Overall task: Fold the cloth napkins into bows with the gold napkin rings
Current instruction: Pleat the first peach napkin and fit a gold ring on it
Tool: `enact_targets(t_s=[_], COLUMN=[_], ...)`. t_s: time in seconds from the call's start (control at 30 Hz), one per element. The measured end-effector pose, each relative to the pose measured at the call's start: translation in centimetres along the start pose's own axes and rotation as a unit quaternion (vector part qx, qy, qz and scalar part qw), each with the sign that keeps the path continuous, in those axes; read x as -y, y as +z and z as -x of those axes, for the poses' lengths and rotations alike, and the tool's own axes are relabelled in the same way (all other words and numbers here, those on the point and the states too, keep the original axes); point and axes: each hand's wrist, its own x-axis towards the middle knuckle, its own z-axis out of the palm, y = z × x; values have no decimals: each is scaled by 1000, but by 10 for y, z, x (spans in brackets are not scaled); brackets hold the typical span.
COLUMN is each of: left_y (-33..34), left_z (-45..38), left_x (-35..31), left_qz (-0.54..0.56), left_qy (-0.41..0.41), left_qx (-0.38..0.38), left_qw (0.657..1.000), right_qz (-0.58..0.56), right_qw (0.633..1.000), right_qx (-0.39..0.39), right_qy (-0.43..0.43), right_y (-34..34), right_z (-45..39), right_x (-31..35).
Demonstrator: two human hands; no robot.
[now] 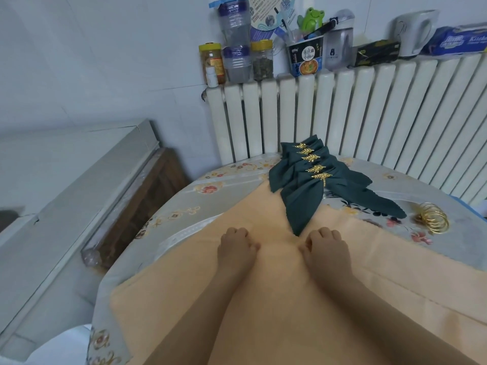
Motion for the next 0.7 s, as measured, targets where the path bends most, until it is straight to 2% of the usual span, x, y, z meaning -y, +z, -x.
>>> enact_targets(t_s=[0.2, 0.37, 0.43, 0.53, 0.67, 0.7], left_y=[12, 19, 19, 19, 19, 19], left_z=[-5, 2, 7, 15, 33, 38], left_x=[-3, 1, 1, 2, 0, -1], left_qz=[-34, 5, 26, 56, 70, 70], left_qy=[11, 26, 52, 75, 85, 88], left_qx=[-40, -92, -96, -92, -86, -87], left_qw=[999, 995, 994, 991, 990, 990], right_qz=[-4, 43, 71, 40, 40, 32], right_qw=[1000, 998, 996, 996, 997, 997], right_qx=[-2, 12, 21, -16, 6, -13], right_qy=[-30, -41, -42, -77, -63, -64], right_y=[2, -1, -3, -6, -10, -11], right_z=[-2, -1, 3, 12, 32, 40], right_x=[-5, -7, -4, -3, -13, -18])
